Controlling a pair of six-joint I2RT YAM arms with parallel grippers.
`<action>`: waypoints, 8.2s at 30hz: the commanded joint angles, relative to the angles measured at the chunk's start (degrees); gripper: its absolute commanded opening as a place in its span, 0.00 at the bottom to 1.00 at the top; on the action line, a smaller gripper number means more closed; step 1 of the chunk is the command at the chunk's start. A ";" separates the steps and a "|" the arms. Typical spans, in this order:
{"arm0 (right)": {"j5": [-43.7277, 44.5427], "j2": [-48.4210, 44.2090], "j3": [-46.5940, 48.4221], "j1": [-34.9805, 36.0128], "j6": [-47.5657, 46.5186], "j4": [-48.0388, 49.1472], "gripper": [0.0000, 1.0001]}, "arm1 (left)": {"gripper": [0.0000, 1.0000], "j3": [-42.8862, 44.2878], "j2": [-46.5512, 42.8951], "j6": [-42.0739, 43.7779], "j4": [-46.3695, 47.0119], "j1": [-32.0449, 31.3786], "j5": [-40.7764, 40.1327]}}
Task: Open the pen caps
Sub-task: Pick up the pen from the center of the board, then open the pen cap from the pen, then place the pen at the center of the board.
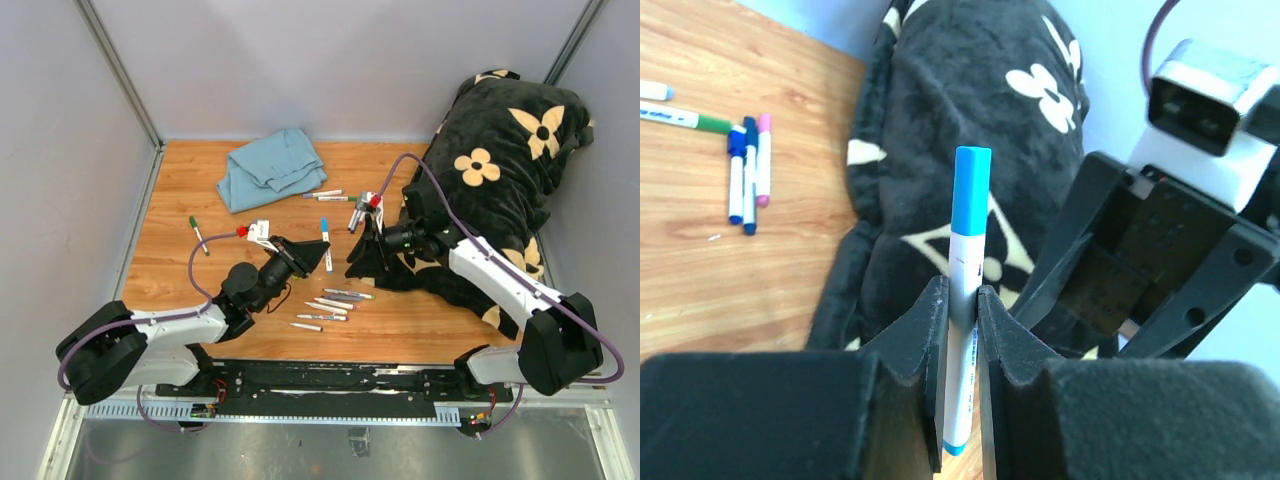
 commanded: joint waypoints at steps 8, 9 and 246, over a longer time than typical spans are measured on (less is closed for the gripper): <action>-0.81 -0.41 -9.04 -1.82 25.37 25.81 0.52 | 0.00 2.59 6.23 1.87 14.85 -6.96 -12.19; -0.42 -0.59 -9.66 -1.78 26.42 27.17 0.52 | 0.00 2.98 6.71 2.10 15.23 -7.54 -12.71; 45.59 23.36 7.60 14.85 -18.51 -8.89 0.15 | 0.00 -10.18 -29.85 -17.99 -36.65 22.21 7.90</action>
